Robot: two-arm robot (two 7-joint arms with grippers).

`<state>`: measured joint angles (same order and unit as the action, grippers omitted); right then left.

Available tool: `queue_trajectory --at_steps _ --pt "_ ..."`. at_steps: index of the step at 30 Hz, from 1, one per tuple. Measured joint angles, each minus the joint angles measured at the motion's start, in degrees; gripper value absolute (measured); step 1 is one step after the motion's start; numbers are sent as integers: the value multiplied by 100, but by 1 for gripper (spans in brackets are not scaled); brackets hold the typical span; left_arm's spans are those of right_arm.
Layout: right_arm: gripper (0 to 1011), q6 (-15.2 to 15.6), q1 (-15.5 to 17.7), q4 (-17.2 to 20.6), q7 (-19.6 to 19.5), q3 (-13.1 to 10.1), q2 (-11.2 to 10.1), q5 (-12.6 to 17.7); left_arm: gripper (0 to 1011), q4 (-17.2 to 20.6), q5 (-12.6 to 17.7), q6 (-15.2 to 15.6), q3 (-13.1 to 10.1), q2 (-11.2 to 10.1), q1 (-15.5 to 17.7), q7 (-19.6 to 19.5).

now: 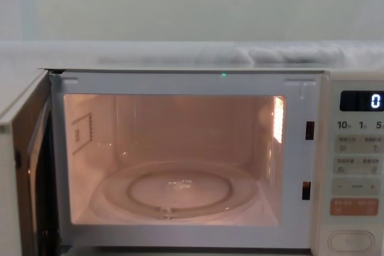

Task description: Press the button to open the microwave door with one hand; close the microwave door with the other hand.

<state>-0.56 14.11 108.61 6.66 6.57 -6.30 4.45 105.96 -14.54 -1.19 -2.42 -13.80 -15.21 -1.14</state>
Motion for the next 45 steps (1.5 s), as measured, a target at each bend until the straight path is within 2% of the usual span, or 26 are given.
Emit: queue_trajectory --at_steps 14,19,22,33,35,36,39,41,44,45 --pt "4 13 -2 0 0 1 6 8 1006 0 0 0 0 0 0 0" --pt "153 15 -2 0 -1 1 7 9 1006 0 0 0 0 0 0 0" --pt "202 17 -2 0 -2 1 9 9 1006 0 0 0 0 -1 0 0" --pt "581 20 -2 -5 -6 1 12 9 1006 0 0 0 0 0 0 0" --pt "622 20 -2 -5 -7 1 12 9 1006 0 0 0 0 0 0 0" --pt "682 20 -2 -5 -7 1 12 9 1006 0 0 0 0 0 0 0" --pt "742 20 -2 -5 -7 1 12 9 1006 0 0 0 0 0 0 0" --pt "819 20 -2 -5 -7 1 12 9 1006 0 0 0 0 0 0 0" --pt "923 20 -2 -5 -7 1 13 9 1006 35 0 -84 26 20 -6 -58" --pt "923 21 -2 -5 -7 1 13 9 1006 80 12 -159 49 17 -17 -120"
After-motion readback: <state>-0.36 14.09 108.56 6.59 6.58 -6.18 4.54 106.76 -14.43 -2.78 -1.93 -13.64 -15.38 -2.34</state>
